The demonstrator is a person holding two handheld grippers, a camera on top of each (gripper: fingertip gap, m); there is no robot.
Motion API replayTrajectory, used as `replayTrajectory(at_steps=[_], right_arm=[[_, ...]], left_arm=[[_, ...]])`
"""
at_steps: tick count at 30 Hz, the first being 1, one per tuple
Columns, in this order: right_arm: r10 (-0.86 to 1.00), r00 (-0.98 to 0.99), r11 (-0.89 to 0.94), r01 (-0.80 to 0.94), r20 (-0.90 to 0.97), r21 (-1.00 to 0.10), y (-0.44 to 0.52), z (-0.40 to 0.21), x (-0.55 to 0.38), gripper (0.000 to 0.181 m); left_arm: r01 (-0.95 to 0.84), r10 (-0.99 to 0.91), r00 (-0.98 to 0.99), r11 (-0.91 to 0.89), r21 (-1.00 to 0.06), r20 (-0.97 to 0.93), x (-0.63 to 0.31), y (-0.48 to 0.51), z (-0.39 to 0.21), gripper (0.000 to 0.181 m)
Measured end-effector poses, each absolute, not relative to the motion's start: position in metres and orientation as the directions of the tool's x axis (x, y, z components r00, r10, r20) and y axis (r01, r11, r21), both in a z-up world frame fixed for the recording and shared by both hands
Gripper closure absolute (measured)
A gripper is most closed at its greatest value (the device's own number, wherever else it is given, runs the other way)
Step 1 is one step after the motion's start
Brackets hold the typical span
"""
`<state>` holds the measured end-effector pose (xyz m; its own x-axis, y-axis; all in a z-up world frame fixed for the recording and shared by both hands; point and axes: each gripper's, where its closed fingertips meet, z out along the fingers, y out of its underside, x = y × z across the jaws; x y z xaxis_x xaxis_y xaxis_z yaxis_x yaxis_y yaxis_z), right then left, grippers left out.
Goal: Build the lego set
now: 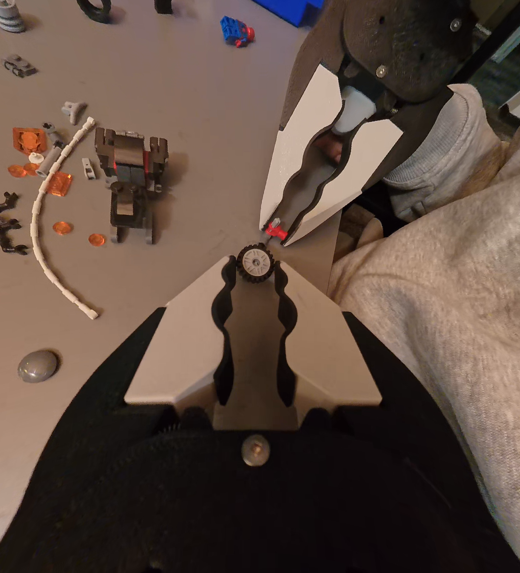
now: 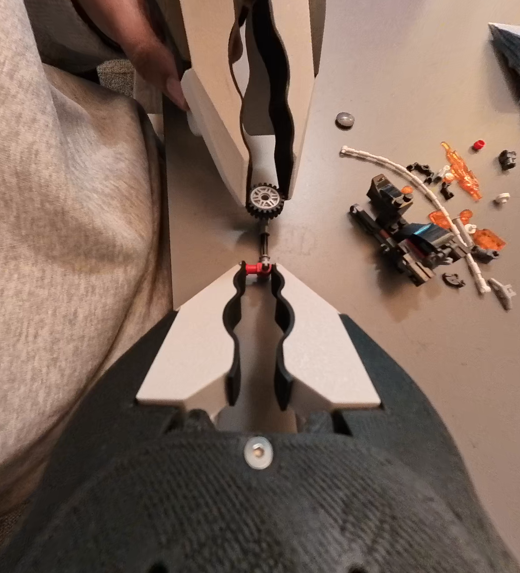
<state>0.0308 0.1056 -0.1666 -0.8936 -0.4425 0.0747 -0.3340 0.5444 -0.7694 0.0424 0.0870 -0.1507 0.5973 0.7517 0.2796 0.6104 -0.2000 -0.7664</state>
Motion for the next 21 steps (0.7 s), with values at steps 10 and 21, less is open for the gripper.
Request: replayTrajectory(at_steps=[10,21], right_arm=[[-0.442,-0.894,0.544,-0.334,0.076,-0.769,0.105,-0.166,0.031,0.167],[-0.442,-0.894,0.545,-0.334,0.075,-0.769,0.105,-0.165,0.032,0.167]], left_arm=[[0.640,0.797,0.564,-0.259,-0.723,0.214,0.041,0.087,-0.157,0.158],[0.677,0.788,0.558,-0.251,-0.692,0.259,0.042,0.088,-0.169,0.151]])
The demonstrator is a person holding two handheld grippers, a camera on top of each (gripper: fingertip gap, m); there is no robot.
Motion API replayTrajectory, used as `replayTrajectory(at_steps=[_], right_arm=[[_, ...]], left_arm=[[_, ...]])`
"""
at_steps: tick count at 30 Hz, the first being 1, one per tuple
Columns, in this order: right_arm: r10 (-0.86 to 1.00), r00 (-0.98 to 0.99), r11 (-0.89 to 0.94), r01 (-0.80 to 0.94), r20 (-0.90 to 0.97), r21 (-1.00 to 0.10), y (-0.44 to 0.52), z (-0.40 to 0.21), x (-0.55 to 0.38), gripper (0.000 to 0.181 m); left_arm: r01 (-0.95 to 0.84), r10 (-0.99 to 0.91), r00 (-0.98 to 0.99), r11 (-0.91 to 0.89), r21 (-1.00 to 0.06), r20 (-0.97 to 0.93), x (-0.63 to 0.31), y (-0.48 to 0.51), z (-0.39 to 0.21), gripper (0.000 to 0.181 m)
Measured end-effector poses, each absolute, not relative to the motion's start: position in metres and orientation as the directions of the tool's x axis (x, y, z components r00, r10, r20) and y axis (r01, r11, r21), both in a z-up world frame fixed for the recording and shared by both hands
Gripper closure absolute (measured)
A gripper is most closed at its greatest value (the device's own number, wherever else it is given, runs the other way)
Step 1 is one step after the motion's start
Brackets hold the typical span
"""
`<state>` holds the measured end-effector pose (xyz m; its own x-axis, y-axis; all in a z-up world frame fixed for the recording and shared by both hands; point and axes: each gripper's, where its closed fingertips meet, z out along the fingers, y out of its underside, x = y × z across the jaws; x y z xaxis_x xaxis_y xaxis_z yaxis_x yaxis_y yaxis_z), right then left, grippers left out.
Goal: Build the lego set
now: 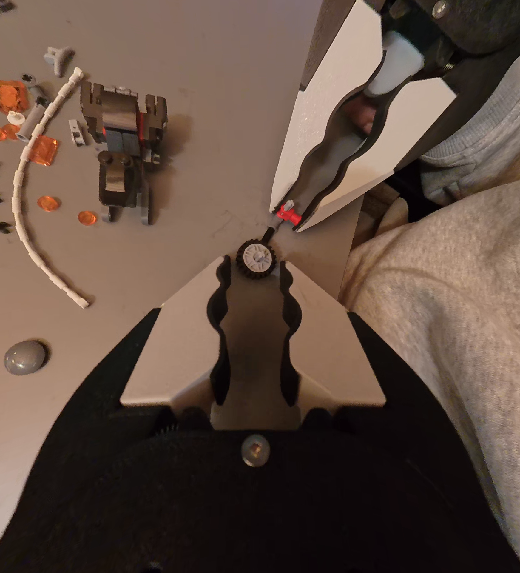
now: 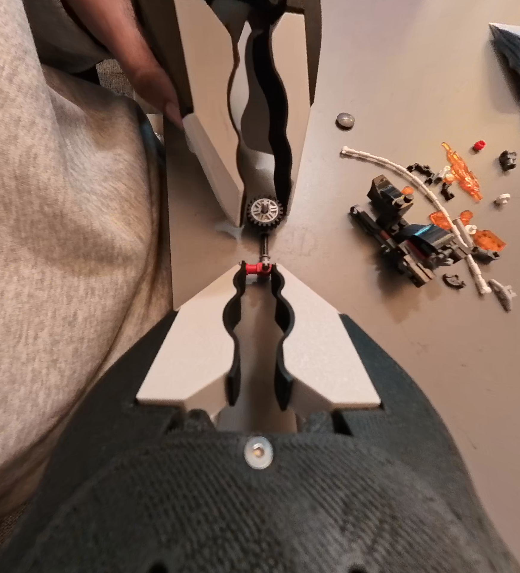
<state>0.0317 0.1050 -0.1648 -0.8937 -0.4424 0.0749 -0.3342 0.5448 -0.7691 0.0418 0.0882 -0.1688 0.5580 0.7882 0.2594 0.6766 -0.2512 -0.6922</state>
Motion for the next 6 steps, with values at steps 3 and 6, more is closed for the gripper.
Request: replayTrajectory(at_steps=[3,6], right_arm=[[-0.442,-0.894,0.546,-0.332,0.072,-0.769,0.1051,-0.1645,0.0319,0.167],[-0.443,-0.894,0.549,-0.327,0.064,-0.769,0.1052,-0.1642,0.0321,0.167]], left_arm=[[0.674,0.771,0.567,-0.232,-0.702,0.289,0.0427,0.0903,-0.1666,0.148],[0.679,0.752,0.566,-0.193,-0.709,0.337,0.0425,0.0897,-0.1643,0.147]])
